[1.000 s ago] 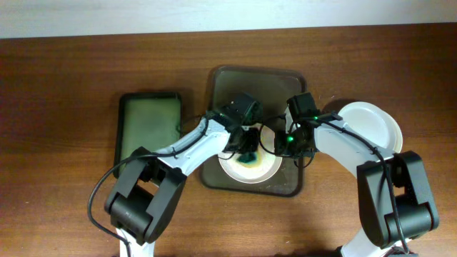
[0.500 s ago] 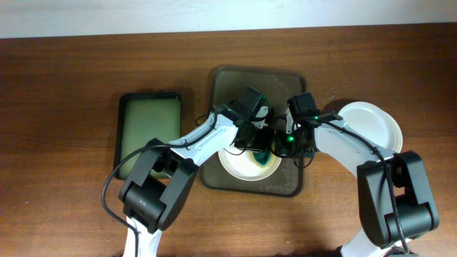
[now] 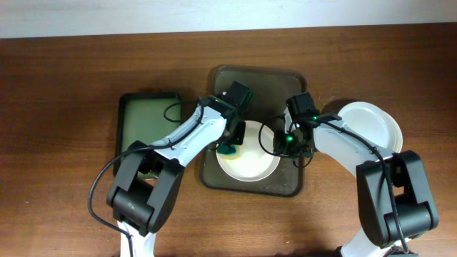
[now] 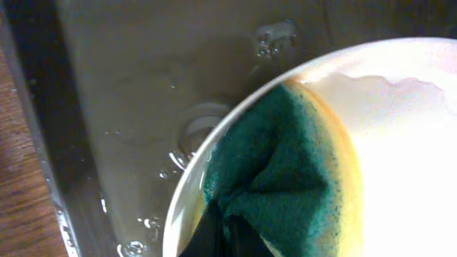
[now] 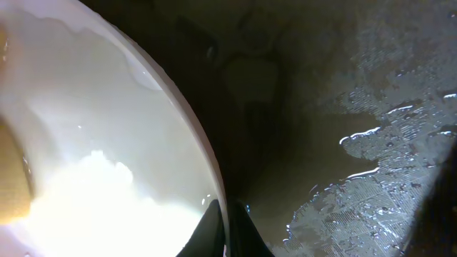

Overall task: Clean dirty plates on tray and stack at the side
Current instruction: 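Scrub the last plate with the sponge, then return sponge to water, then lift the last plate with the right gripper and stack it on the pile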

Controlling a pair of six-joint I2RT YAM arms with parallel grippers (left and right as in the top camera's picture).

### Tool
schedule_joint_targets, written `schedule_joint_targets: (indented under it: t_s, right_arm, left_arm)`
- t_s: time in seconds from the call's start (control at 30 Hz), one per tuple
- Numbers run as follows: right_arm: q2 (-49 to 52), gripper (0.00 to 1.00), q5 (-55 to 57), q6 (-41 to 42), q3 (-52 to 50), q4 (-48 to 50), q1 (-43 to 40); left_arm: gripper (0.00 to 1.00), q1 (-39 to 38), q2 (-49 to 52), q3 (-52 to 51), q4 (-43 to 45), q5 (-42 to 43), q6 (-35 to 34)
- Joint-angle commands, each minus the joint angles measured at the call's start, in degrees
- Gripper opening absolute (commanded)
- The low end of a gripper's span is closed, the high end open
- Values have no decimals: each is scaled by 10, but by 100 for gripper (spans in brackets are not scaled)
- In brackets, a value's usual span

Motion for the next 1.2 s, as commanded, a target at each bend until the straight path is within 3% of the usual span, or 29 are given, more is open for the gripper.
schedule_joint_targets:
  t_s: [0.0,0.13,0.27,0.4,0.57,0.63,0.8,0.87,0.93,1.17]
  right_arm:
    - [20,4,36,-3,-7,-8,0]
    - [20,4,36,-3,-7,-8,0]
    - [20,4,36,-3,-7,-8,0]
    - [20,4,36,-4,-7,-8,0]
    - [20,4,36,-4,-7,-8,0]
    - [20,4,36,-9,-7,-8,0]
    - [3,4,51,-15,4,-5,4]
    - [-61,4,148,-14,12,-18,35]
    - [-140,4,279,-14,14,-26,95]
    - [-256,4,510,-20,31,-39,199]
  left_arm:
    - [0,0,-58,40,-26,3,9]
    - [0,64,-159,70,-74,1,32]
    - [0,202,-186,41,-138,-58,48]
    - [0,279,-184,-116,-22,-12,48]
    - [3,287,-184,-236,114,-12,61]
    - [30,286,-195,-224,101,-9,61]
    - [50,286,-265,-189,64,21,61]
    - [62,285,-296,-189,54,21,61]
    - [100,285,-312,-189,42,21,61]
    - [99,284,-312,-189,34,21,61]
